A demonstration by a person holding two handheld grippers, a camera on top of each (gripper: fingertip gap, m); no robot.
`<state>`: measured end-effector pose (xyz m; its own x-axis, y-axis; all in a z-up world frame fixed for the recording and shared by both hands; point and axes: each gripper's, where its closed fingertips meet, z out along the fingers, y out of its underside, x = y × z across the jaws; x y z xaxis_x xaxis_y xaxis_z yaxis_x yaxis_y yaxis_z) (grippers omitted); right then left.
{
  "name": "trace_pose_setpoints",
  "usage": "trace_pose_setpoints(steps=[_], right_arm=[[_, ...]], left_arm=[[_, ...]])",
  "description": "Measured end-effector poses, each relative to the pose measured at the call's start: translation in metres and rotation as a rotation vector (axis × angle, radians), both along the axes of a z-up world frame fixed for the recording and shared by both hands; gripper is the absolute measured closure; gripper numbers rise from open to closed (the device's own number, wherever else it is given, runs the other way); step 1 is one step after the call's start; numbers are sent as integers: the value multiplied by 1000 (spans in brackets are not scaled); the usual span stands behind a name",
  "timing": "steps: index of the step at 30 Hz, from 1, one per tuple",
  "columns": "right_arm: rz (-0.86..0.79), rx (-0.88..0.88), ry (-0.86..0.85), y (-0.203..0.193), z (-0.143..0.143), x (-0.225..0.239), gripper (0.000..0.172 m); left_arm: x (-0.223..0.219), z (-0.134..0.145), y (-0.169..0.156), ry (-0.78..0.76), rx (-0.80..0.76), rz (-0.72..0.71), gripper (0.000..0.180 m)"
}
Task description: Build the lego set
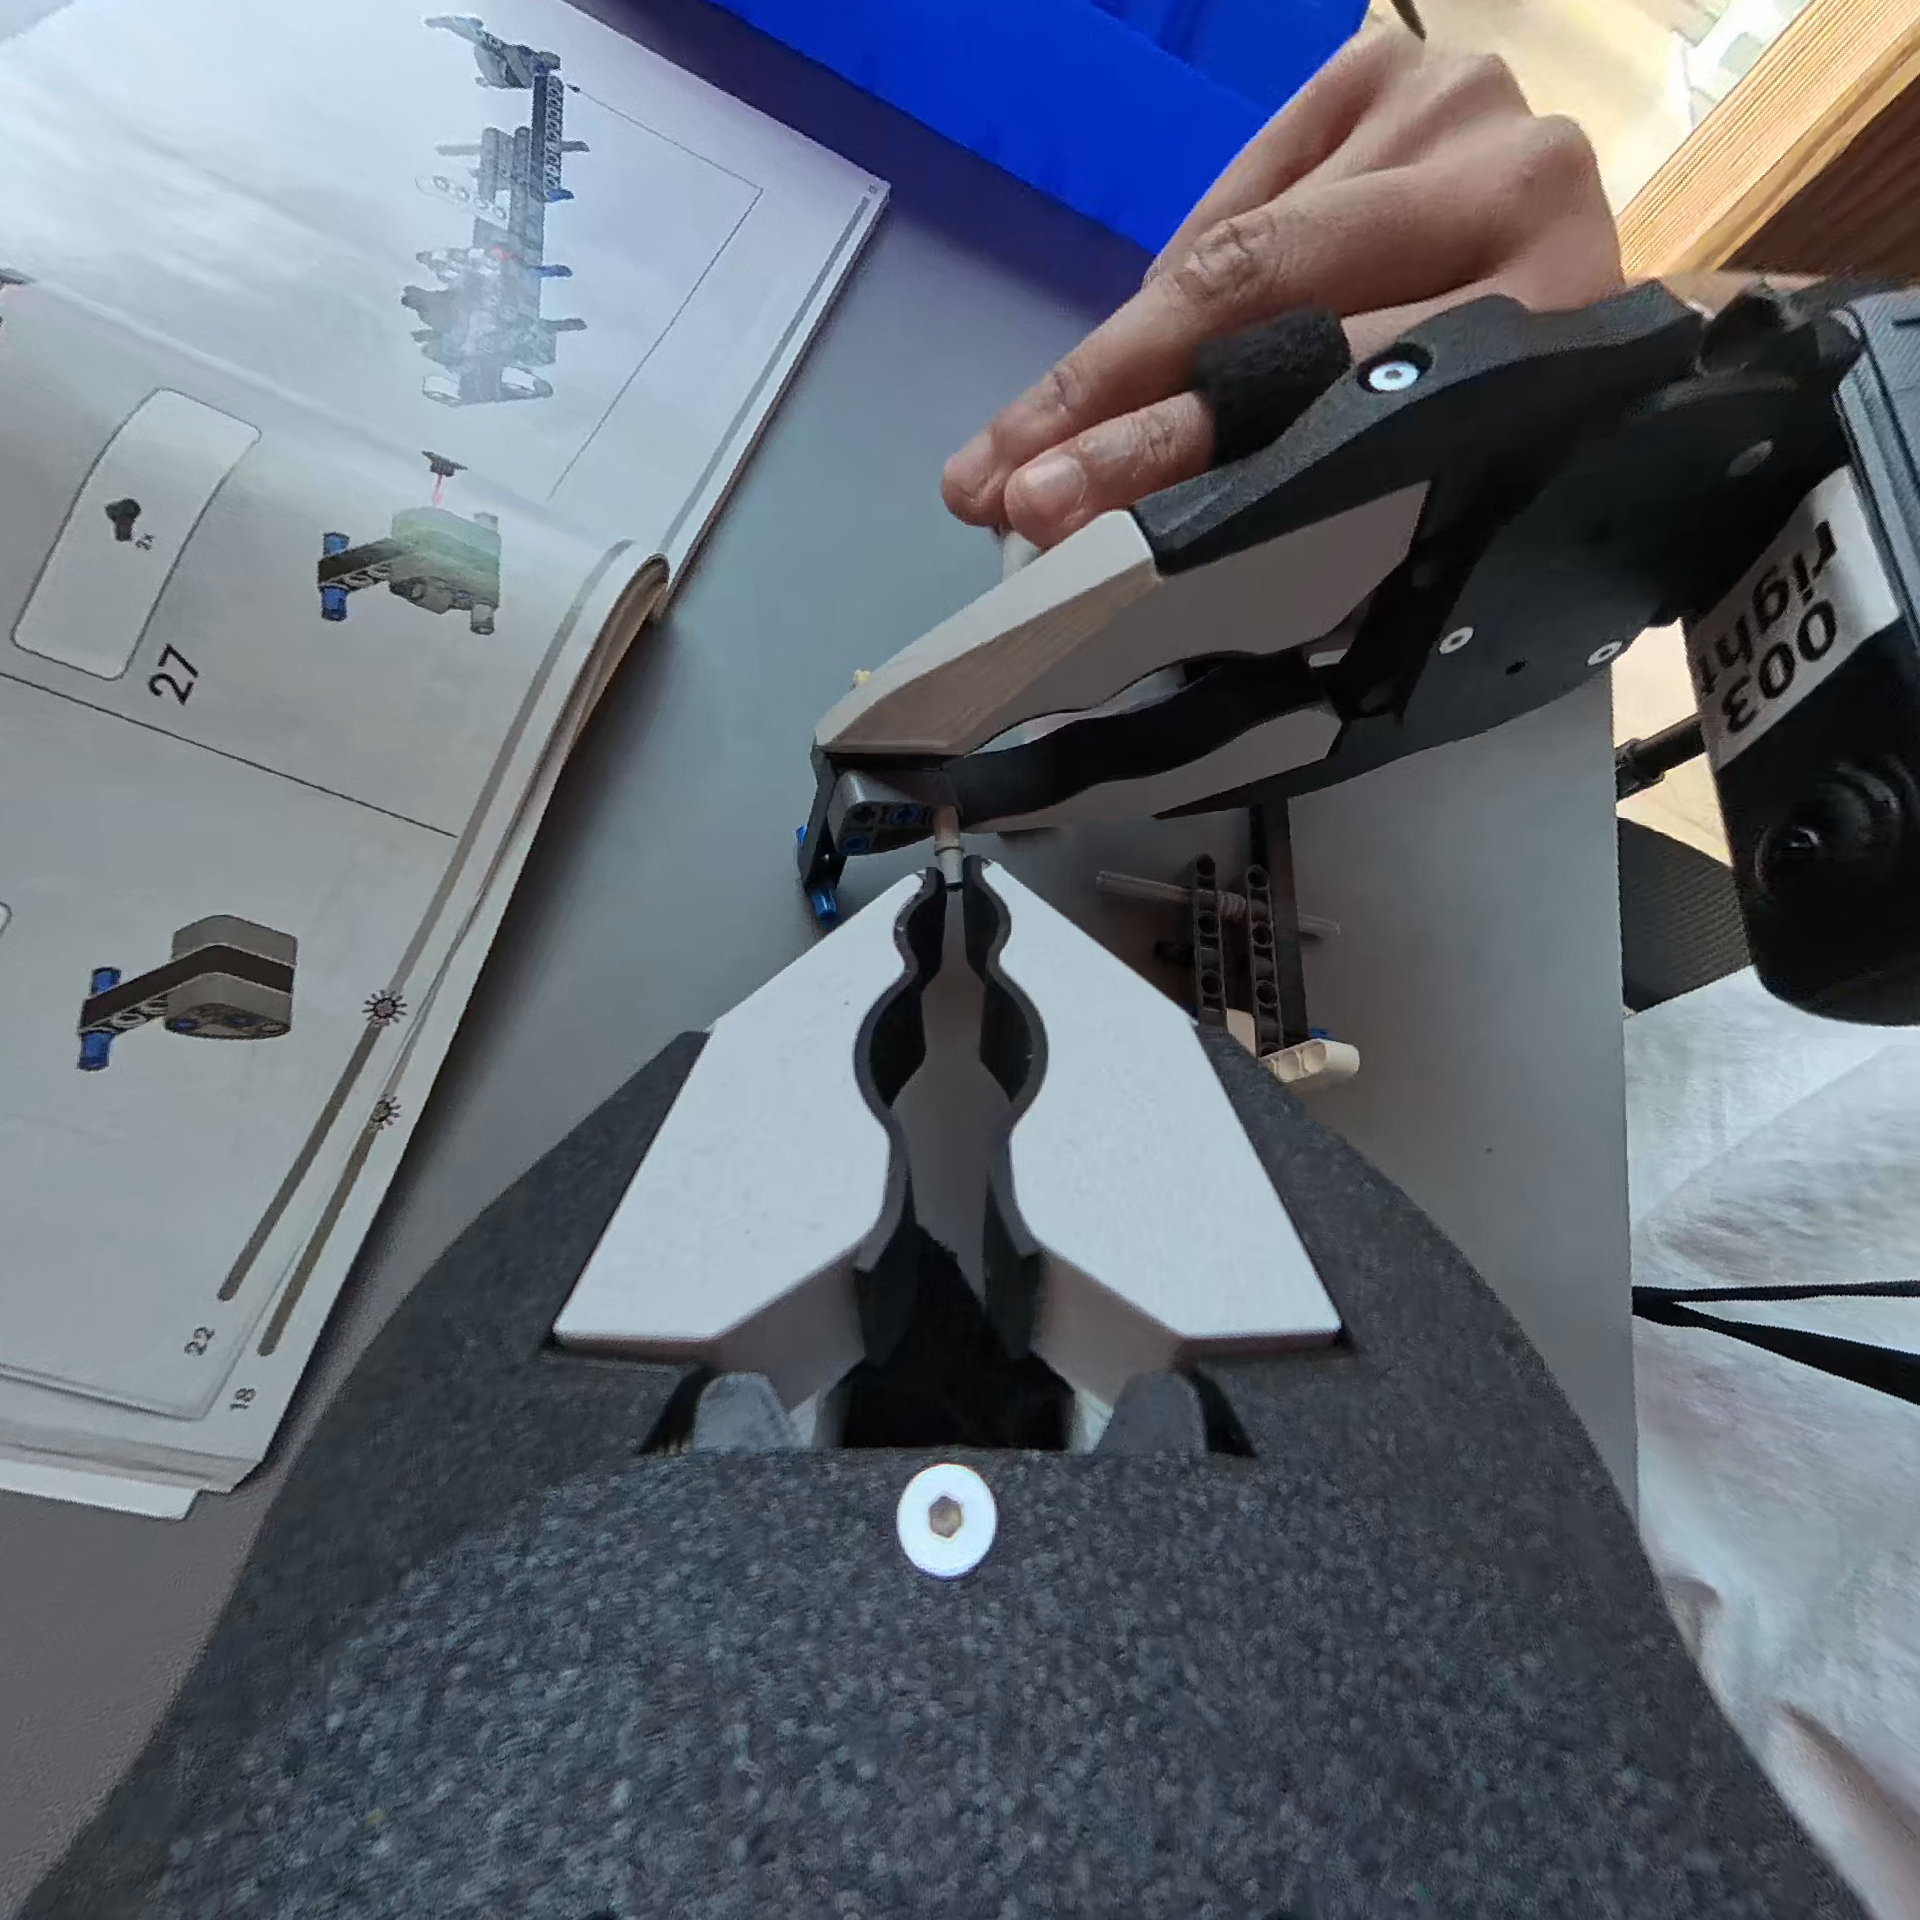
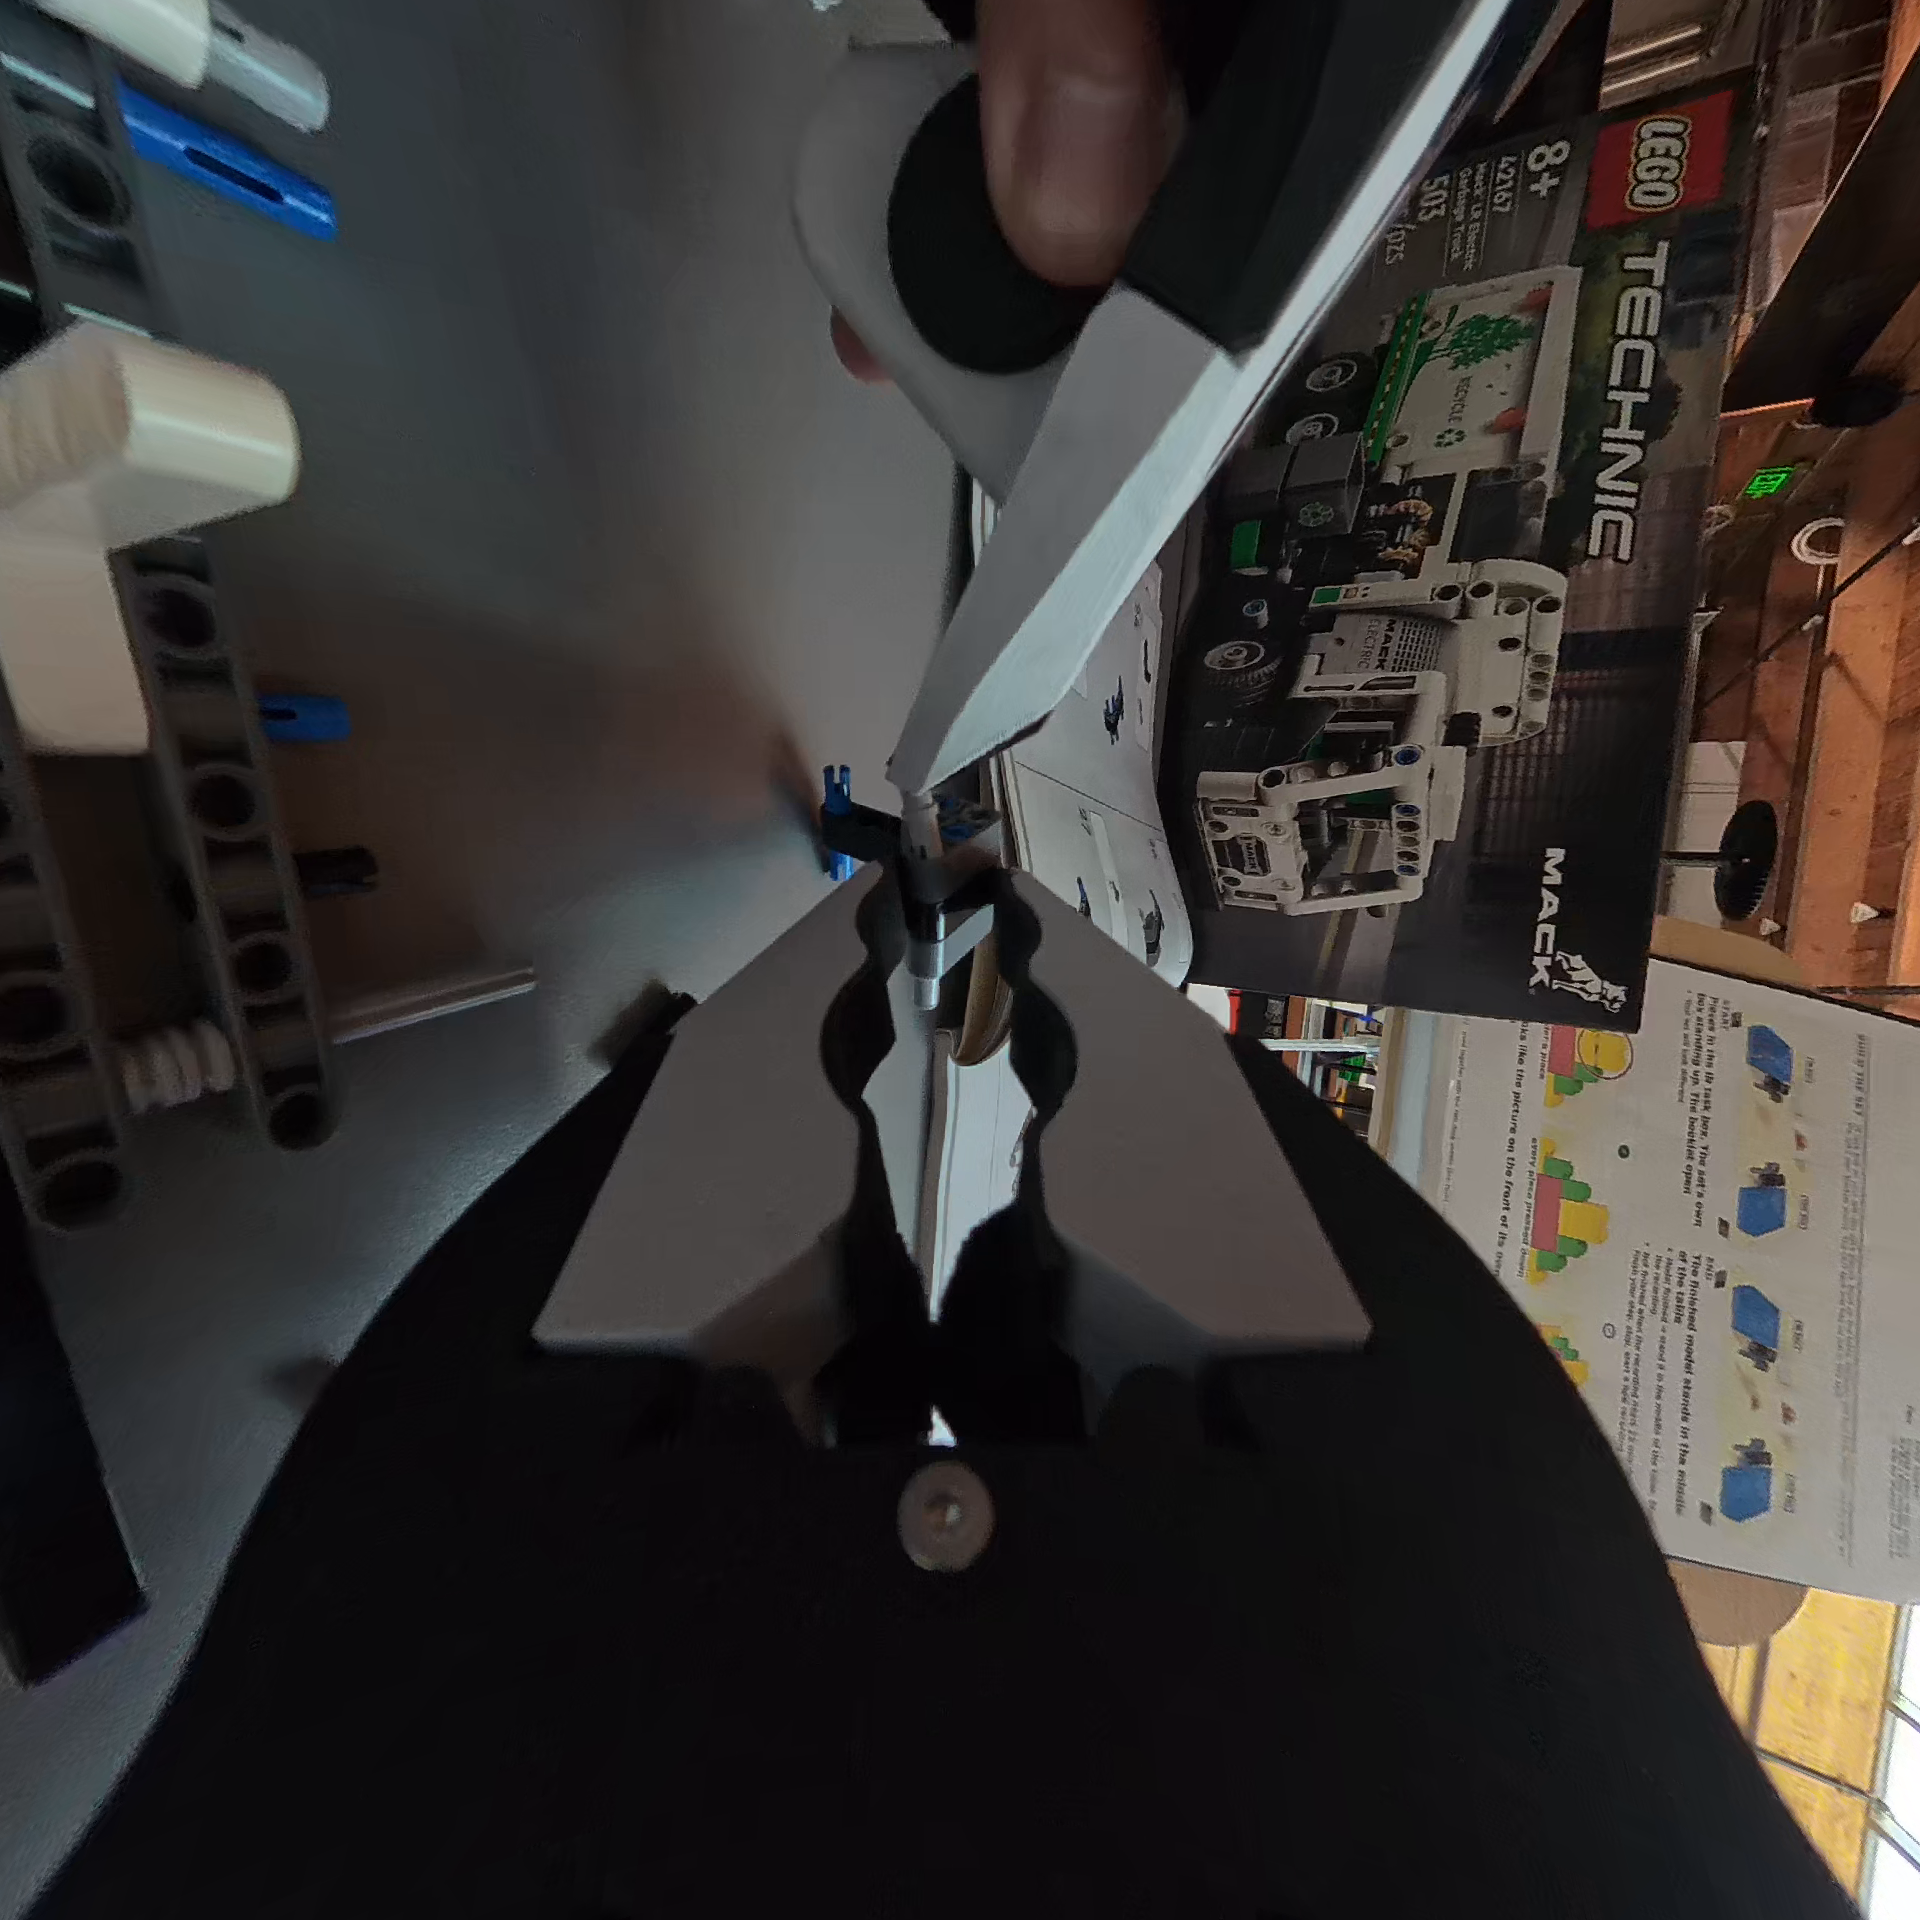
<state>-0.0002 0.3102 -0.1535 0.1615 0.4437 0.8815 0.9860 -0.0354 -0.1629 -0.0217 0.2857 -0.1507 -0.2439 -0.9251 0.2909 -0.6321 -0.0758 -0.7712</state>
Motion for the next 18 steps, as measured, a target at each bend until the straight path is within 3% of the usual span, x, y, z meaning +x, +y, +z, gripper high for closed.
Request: trace_pose_setpoints(steps=[7,13,15,18], right_arm=[[-1,-19,43,0,0,-1,157],[-23,-52,122,-2,3,6,157],[-10,-78,232,-3,7,5,157],[38,-214,526,-12,14,-6,157]], left_arm=[[-2,1,1,-3,-34,-22,178],[-10,10,-7,-82,-19,-157,179],[-12,16,-7,-122,8,-192,178],[-16,31,-5,-225,62,-236,178]])
